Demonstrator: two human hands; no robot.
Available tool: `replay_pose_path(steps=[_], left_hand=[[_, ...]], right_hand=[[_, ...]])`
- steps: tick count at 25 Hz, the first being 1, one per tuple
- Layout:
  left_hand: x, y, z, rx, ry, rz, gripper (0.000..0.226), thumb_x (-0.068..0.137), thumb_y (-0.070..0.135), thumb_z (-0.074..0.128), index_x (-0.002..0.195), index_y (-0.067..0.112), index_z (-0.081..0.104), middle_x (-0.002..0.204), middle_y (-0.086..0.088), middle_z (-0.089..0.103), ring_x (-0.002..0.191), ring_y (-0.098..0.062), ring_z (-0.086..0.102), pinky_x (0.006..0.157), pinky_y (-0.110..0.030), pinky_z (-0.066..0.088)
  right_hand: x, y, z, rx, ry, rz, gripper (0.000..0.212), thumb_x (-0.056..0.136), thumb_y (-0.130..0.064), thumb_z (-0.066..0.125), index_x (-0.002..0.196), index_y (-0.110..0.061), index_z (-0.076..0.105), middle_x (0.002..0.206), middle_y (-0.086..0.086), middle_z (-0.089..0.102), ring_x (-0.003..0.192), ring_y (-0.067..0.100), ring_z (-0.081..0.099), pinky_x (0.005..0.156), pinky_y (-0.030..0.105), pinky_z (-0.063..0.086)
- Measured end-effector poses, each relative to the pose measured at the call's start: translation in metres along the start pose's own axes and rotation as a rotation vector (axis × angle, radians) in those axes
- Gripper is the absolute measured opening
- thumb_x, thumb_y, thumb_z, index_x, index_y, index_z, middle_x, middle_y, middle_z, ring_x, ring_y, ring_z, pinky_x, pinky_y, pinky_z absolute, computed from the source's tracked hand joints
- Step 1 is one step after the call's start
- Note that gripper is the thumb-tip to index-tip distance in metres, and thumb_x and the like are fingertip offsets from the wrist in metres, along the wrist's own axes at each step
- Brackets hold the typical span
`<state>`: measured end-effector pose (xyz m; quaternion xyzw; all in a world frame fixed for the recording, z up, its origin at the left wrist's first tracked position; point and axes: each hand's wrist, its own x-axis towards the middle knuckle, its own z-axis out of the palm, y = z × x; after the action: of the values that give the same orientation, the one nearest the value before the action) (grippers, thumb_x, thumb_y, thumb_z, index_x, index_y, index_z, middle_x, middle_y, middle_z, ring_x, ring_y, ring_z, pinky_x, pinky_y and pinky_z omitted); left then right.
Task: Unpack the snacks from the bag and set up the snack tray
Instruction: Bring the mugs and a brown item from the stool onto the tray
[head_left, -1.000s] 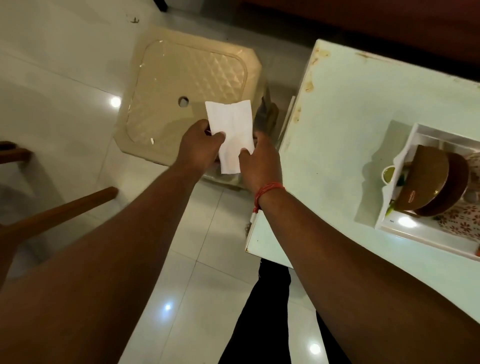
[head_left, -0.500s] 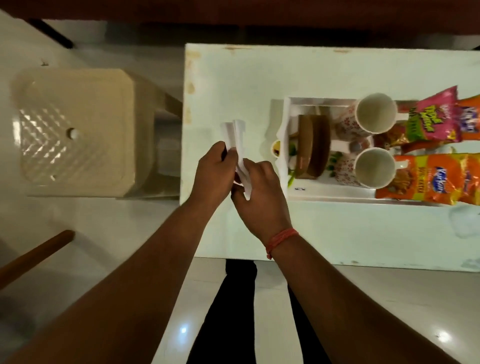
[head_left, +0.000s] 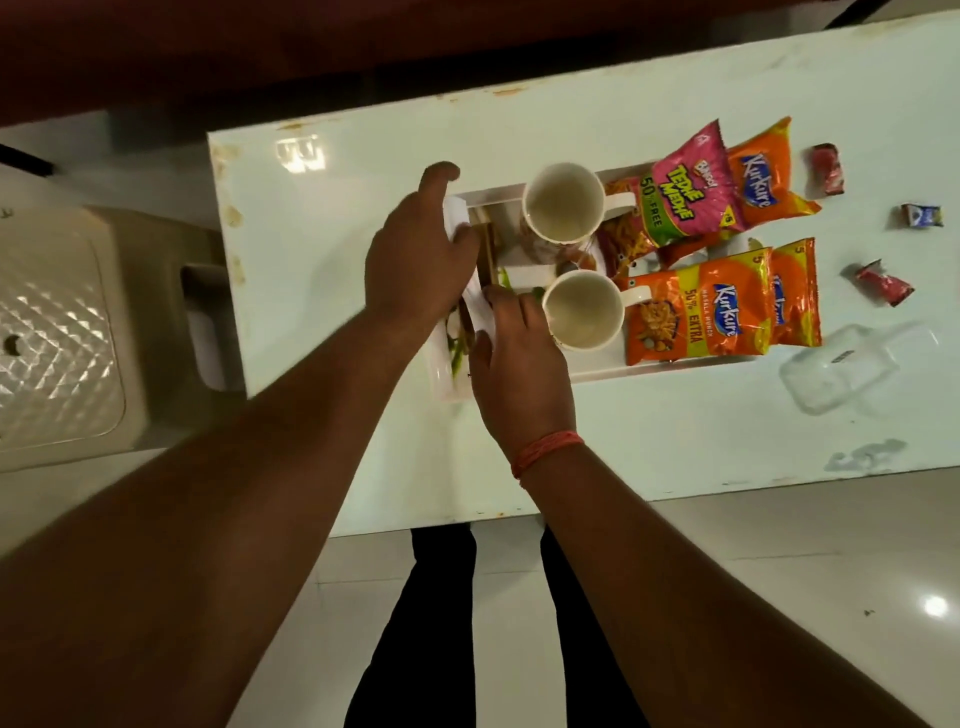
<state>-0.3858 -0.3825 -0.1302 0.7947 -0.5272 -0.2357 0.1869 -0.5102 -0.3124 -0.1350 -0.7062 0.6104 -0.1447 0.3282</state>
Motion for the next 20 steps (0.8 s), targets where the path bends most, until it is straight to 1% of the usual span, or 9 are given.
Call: replay_pose_path(steps=[2,4,6,10,12,14,17,19,20], left_hand=[[0.012,-0.006,0.008,0.134,-0.045,0.066,0.040,0.091,0.030,0.054,0.131,0.024,0.053,0.117,-0.006,0.065,0.106,-0.026,0.062,0.083,-0.029,0.045],[0.021,-0.013,0.016,0.233,-0.094,0.093,0.034,0.092,0.030,0.053,0.124,0.021,0.059,0.115,-0.009,0.062,0.106,-0.028,0.059,0.084,-0.034,0.047],[0.028,-0.018,0.025,0.310,-0.114,0.114,0.032,0.092,0.030,0.053,0.120,0.019,0.062,0.114,-0.012,0.059,0.107,-0.031,0.054,0.085,-0.038,0.047],[0.037,-0.025,0.035,0.441,-0.132,0.144,0.033,0.093,0.034,0.050,0.119,0.020,0.064,0.115,-0.013,0.055,0.110,-0.035,0.049,0.082,-0.043,0.045],[0.038,-0.028,0.037,0.421,-0.145,0.139,0.032,0.093,0.035,0.050,0.118,0.023,0.065,0.116,-0.012,0.053,0.111,-0.034,0.047,0.083,-0.044,0.046],[0.036,-0.029,0.035,0.348,-0.148,0.137,0.032,0.092,0.036,0.051,0.120,0.026,0.064,0.119,-0.009,0.051,0.112,-0.032,0.046,0.087,-0.045,0.049],[0.030,-0.034,0.030,0.277,-0.098,0.147,0.043,0.095,0.044,0.048,0.133,0.026,0.055,0.131,-0.009,0.048,0.119,-0.030,0.045,0.094,-0.046,0.048],[0.022,-0.038,0.026,0.264,-0.068,0.134,0.055,0.096,0.052,0.042,0.141,0.021,0.047,0.144,-0.013,0.043,0.130,-0.032,0.041,0.104,-0.046,0.042],[0.017,-0.041,0.024,0.257,-0.071,0.122,0.061,0.096,0.055,0.039,0.145,0.019,0.042,0.151,-0.015,0.036,0.137,-0.033,0.036,0.111,-0.046,0.036]], right_hand=[[0.006,0.005,0.006,-0.005,-0.003,0.053,0.038,0.091,-0.007,0.063,0.127,-0.011,0.052,0.124,0.009,0.057,0.106,0.025,0.063,0.086,0.026,0.052],[0.009,0.009,0.015,-0.020,0.005,0.082,0.035,0.090,-0.006,0.064,0.122,-0.010,0.052,0.119,0.008,0.059,0.102,0.023,0.064,0.083,0.024,0.052],[0.011,0.011,0.023,-0.036,0.025,0.112,0.033,0.090,-0.007,0.066,0.119,-0.011,0.051,0.116,0.007,0.060,0.097,0.021,0.066,0.078,0.022,0.052],[0.011,0.015,0.034,-0.032,0.008,0.139,0.036,0.090,-0.011,0.068,0.120,-0.010,0.047,0.119,0.009,0.058,0.097,0.023,0.067,0.079,0.025,0.058],[0.009,0.016,0.037,-0.015,0.011,0.149,0.038,0.090,-0.013,0.069,0.120,-0.011,0.046,0.120,0.010,0.057,0.094,0.025,0.068,0.078,0.029,0.060],[0.005,0.016,0.038,-0.034,0.025,0.154,0.040,0.087,-0.020,0.072,0.118,-0.013,0.046,0.120,0.009,0.056,0.089,0.026,0.069,0.074,0.031,0.061],[-0.002,0.016,0.037,-0.140,0.084,0.124,0.046,0.085,-0.032,0.074,0.119,-0.016,0.047,0.121,0.008,0.053,0.085,0.023,0.069,0.069,0.029,0.059],[-0.004,0.015,0.035,-0.176,0.128,0.081,0.048,0.086,-0.036,0.072,0.122,-0.015,0.048,0.121,0.009,0.054,0.092,0.023,0.067,0.074,0.028,0.059],[-0.003,0.012,0.035,-0.181,0.135,0.043,0.048,0.087,-0.036,0.070,0.124,-0.015,0.048,0.121,0.010,0.054,0.097,0.024,0.065,0.079,0.029,0.058]])
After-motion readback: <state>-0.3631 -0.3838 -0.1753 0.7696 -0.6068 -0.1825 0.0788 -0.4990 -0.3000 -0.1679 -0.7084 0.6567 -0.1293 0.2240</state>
